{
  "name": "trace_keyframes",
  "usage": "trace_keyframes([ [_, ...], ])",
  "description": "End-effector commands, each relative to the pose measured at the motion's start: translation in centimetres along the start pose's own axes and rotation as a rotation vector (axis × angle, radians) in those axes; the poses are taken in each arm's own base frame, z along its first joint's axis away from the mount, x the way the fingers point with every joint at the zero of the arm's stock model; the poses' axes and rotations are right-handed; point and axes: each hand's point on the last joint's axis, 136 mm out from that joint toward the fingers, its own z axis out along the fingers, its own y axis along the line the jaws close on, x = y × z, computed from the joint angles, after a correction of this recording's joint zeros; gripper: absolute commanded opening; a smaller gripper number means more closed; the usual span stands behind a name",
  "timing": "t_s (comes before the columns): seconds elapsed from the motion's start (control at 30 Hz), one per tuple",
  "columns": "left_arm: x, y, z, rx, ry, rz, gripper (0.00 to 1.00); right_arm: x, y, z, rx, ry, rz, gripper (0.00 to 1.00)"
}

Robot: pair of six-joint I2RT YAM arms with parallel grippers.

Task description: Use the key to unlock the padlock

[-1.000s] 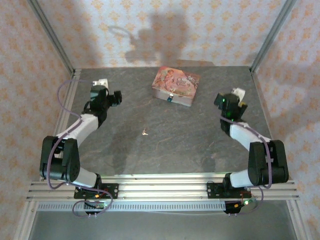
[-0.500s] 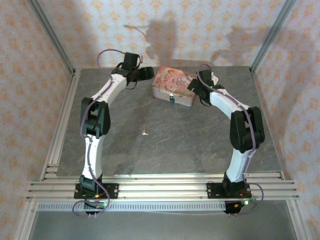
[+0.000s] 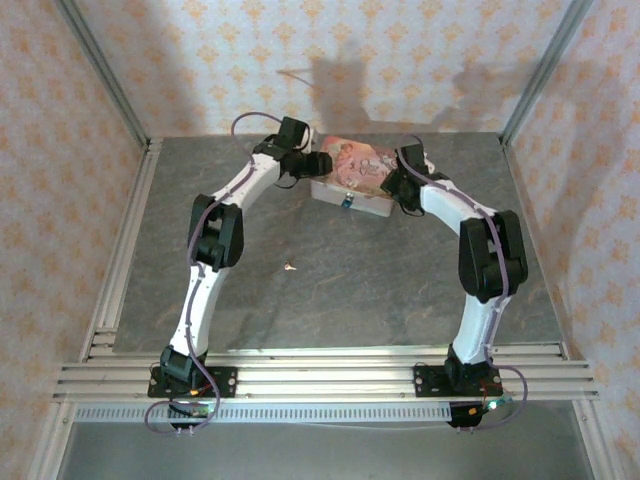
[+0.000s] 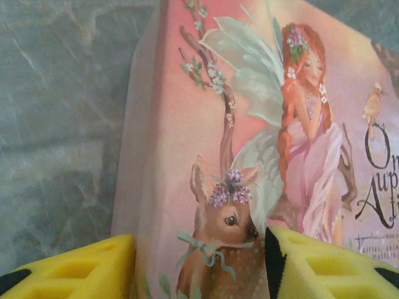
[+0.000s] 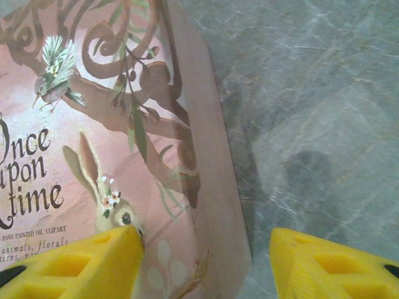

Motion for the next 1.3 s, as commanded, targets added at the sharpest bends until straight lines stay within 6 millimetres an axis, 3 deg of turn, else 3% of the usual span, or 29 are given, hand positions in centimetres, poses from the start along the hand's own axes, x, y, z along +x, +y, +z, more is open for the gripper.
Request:
trace_keyframes([
  [0.0, 6.7, -4.3, -0.1, 0.045, 0.158, 0.043, 0.54, 5.0, -3.4, -0.9, 0.065, 0.137, -0.045, 0.58],
  [0.17, 11.5, -5.3, -1.3, 0.023, 0.154, 0.045, 0.54, 7.4, -5.8, -4.2, 0.067, 0.161, -0.030, 0.59],
  [0.33, 13.8, -5.6, -1.8, 0.001, 0.169, 0.065, 0.55, 9.4, -7.6, -7.8, 0.051, 0.150, 0.003, 0.59],
  [0.47, 13.3, -5.6, -2.4, -0.032, 0.149, 0.090, 0.57, 9.8, -8.8, -9.9, 0.031, 0.112, 0.034, 0.60],
  [0.6, 11.6, -5.5, -4.4, -0.090, 0.104, 0.131, 0.62, 8.7, -9.4, -11.5, 0.078, 0.076, -0.008, 0.72],
  [0.8, 9.6, -4.7, -9.1, -0.216, 0.036, 0.206, 0.69, 6.5, -8.2, -14.0, 0.082, 0.040, -0.061, 0.81],
  [0.93, 9.3, -2.2, -13.2, -0.358, -0.013, 0.164, 0.70, 6.8, -7.3, -14.9, 0.022, 0.053, -0.051, 0.81],
  [1.0, 11.0, -0.2, -14.5, -0.432, 0.030, 0.133, 0.68, 7.5, -7.0, -15.1, -0.002, 0.072, -0.051, 0.81],
  [1.1, 15.1, 2.5, -15.7, -0.497, 0.113, 0.109, 0.65, 8.9, -6.3, -15.7, -0.011, 0.072, -0.104, 0.81],
  [1.27, 20.8, 5.8, -16.5, -0.543, 0.181, 0.042, 0.65, 11.1, -3.9, -16.1, -0.039, 0.074, -0.193, 0.80],
])
